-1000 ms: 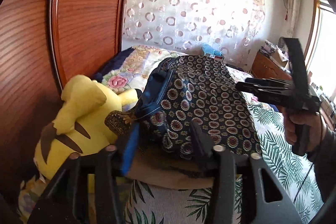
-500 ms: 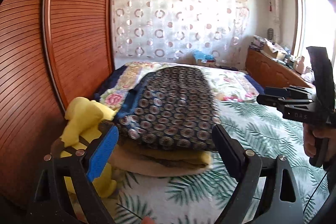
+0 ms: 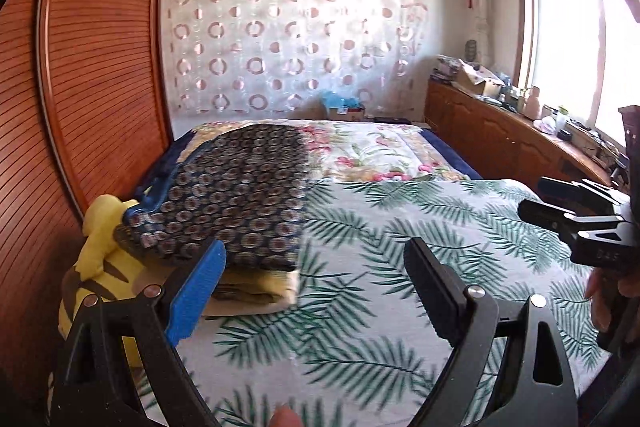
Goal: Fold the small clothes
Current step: 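Open both tools and withdraw them from the stacked garment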
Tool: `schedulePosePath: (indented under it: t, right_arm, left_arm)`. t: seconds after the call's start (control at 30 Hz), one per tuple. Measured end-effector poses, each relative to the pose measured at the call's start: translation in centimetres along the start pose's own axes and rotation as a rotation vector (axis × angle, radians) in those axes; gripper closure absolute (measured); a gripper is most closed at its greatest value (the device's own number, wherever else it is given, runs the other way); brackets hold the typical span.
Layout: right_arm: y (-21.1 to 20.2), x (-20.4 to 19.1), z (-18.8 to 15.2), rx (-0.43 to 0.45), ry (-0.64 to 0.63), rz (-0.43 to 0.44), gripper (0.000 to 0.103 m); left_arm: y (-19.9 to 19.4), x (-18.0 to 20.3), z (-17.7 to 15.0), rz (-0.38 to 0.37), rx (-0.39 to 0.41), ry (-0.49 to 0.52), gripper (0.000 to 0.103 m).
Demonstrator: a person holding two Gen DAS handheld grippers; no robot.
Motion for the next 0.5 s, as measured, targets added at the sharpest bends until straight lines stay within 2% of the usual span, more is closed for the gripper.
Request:
schedulePosePath:
  t: [0.23,0.5]
  right_arm:
    - [-6.2,1.7,-0.5,0.069,0.069,-0.082,0.025]
    - [-9.7,1.9,-0.5,0.129,0.101,-0.123,0.025]
  left_arm:
    - [-0.8,3.6,1.7,-0.063,0.009,0.020,0.012]
    - [-2.9,5.9,4.5,-0.064,0.072,0.045,0.012]
Point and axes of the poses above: each gripper's, at about its wrist camera, not at the fingertips, and y roughly the way its jaws point, x to its right, z to its top, the point moved 8 cm from there along y, roughly the way its jaws point, and after that the axes turned 4 degrees about y, right-handed, at the moved point
